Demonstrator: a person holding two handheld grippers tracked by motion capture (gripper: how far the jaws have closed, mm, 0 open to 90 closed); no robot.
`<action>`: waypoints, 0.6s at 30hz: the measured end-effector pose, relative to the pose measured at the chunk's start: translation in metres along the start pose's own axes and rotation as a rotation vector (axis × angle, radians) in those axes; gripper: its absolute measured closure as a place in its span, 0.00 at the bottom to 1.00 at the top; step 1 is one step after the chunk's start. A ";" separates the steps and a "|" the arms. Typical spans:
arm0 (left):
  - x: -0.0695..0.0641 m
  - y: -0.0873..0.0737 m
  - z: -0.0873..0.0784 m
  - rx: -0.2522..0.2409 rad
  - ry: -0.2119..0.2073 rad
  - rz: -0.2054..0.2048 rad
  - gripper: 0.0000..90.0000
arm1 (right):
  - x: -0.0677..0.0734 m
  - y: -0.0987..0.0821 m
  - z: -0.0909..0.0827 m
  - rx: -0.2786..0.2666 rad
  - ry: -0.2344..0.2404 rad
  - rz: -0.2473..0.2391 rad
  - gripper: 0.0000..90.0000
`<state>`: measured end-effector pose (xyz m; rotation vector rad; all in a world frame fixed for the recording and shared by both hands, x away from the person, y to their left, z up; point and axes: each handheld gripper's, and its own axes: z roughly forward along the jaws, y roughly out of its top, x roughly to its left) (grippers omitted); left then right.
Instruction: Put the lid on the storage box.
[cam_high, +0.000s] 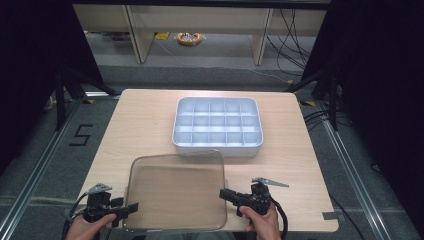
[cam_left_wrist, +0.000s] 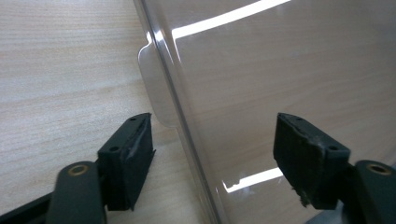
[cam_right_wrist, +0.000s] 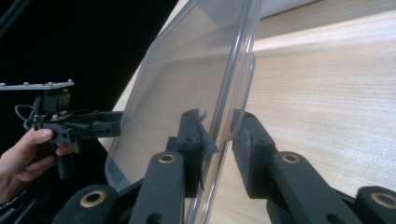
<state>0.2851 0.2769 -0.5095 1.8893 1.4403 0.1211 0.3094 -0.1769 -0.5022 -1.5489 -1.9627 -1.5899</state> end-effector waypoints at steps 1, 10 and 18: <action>0.002 0.000 0.000 -0.003 -0.007 -0.012 0.30 | 0.000 0.000 0.000 0.000 0.000 0.000 0.82; 0.001 0.003 0.003 -0.071 -0.016 -0.084 0.43 | -0.002 0.004 0.001 -0.004 0.015 -0.005 0.83; -0.004 0.006 -0.008 -0.165 0.009 -0.083 0.60 | 0.003 0.010 -0.004 0.010 -0.039 -0.026 0.83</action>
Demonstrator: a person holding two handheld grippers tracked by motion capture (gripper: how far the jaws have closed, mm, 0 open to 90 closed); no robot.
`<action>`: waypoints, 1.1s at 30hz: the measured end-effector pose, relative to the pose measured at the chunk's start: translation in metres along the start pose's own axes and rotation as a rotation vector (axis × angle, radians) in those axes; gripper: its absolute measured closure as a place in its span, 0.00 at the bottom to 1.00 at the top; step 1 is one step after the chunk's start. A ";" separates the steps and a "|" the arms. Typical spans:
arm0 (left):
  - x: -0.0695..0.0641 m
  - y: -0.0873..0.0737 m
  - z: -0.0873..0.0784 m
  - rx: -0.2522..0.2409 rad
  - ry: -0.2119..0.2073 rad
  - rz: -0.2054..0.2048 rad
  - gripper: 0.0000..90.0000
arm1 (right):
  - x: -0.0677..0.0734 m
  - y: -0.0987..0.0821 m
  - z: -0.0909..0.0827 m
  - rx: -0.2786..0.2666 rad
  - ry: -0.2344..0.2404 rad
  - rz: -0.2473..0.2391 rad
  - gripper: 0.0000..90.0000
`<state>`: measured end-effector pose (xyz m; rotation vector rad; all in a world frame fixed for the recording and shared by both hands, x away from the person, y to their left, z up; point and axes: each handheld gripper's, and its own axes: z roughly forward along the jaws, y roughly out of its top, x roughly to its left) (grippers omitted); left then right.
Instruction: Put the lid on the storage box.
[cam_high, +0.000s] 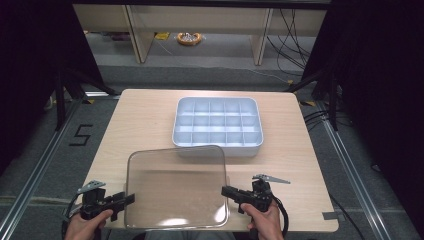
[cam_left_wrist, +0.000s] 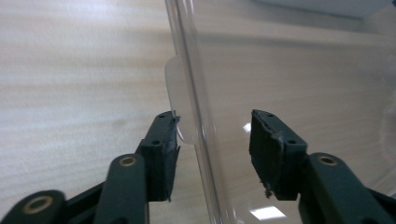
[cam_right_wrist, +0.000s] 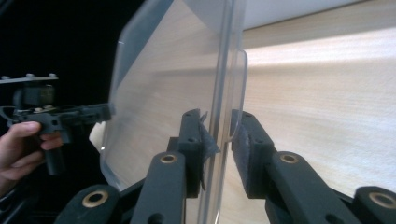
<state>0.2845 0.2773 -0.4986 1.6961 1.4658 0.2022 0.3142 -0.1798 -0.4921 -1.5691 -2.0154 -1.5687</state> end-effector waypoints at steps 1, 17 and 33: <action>0.000 0.001 -0.001 -0.014 -0.008 -0.006 0.60 | 0.000 0.000 0.000 0.000 0.000 0.000 0.83; -0.031 0.018 -0.008 -0.066 -0.007 0.053 0.77 | 0.007 0.024 -0.024 -0.027 -0.130 -0.117 0.81; -0.076 0.104 0.026 -0.045 -0.057 0.117 0.78 | 0.003 0.107 -0.068 -0.117 -0.202 -0.077 0.78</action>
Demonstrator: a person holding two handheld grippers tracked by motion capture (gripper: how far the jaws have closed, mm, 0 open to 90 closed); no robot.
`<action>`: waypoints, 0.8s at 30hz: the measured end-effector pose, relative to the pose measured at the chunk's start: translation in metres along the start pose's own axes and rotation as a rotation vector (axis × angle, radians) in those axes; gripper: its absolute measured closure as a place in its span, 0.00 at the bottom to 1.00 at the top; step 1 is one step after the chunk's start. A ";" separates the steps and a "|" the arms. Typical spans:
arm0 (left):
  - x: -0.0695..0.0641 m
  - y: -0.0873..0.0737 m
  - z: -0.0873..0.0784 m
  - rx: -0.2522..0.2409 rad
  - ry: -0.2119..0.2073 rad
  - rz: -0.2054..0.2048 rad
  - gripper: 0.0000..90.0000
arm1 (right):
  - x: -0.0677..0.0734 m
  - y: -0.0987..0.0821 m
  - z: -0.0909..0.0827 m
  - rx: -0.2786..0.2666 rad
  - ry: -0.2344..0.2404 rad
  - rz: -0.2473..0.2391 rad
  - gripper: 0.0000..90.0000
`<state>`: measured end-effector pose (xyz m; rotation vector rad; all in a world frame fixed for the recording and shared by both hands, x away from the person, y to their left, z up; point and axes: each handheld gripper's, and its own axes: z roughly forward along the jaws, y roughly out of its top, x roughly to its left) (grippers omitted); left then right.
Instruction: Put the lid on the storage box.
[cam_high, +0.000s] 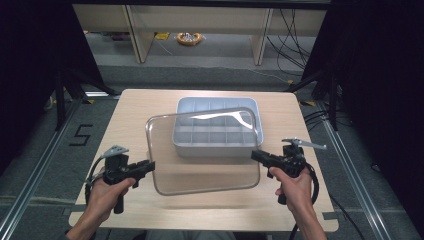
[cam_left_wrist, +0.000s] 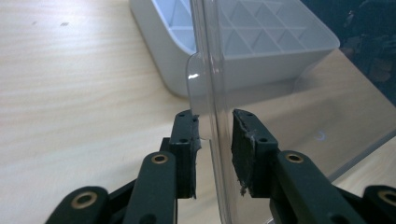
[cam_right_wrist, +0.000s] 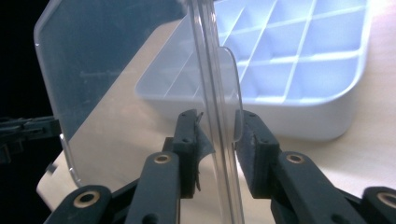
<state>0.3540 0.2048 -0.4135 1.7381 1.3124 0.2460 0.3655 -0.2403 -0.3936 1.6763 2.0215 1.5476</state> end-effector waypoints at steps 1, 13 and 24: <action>-0.001 0.006 0.004 0.005 0.003 0.001 0.77 | -0.003 0.006 0.000 -0.010 -0.006 -0.016 0.78; 0.000 0.066 0.051 0.069 0.046 0.024 0.75 | -0.029 0.054 0.021 0.039 -0.110 0.036 0.75; 0.009 0.102 0.087 0.105 0.088 -0.032 0.72 | -0.042 0.097 0.050 0.104 -0.156 0.144 0.72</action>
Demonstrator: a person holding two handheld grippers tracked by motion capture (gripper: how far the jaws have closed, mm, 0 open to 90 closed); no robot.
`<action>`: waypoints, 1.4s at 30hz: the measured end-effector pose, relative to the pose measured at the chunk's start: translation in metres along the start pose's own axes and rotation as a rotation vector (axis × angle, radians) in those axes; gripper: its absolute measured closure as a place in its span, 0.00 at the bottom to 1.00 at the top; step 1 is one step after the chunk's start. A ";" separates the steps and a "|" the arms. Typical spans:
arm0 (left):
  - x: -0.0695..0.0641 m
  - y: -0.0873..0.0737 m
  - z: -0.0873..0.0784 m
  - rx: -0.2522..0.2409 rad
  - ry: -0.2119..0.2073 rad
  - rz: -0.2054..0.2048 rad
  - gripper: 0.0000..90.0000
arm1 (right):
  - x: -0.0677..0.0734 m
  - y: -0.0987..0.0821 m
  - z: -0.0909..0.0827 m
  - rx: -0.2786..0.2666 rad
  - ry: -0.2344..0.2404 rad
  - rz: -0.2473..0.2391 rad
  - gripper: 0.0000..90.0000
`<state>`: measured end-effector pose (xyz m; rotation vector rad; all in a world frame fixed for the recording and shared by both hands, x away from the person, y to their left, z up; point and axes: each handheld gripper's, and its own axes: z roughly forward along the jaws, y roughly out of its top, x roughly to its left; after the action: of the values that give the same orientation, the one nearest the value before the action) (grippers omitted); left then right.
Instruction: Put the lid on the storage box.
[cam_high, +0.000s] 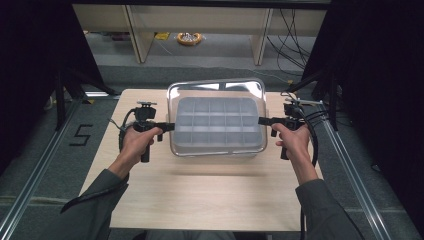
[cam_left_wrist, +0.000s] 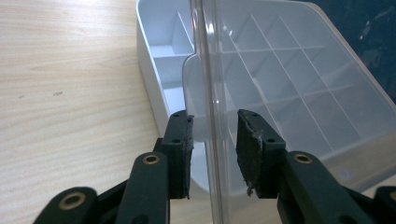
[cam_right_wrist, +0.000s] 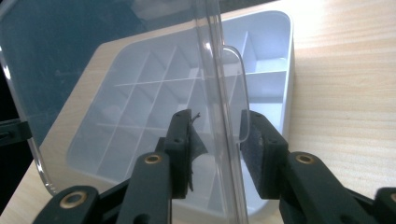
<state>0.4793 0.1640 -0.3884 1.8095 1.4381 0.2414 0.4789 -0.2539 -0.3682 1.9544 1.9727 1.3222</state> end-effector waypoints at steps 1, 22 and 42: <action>0.000 0.002 0.002 -0.001 0.008 -0.005 0.71 | -0.003 0.003 0.004 -0.010 -0.011 -0.024 0.72; 0.012 0.020 0.036 0.036 0.030 -0.102 0.66 | -0.010 0.022 0.033 0.046 -0.061 0.060 0.69; 0.018 0.013 0.059 0.071 0.021 -0.144 0.57 | -0.025 0.018 0.052 0.066 -0.053 0.089 0.65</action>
<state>0.5297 0.1522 -0.4247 1.7541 1.6017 0.1373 0.5288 -0.2513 -0.4029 2.1075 1.9505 1.2258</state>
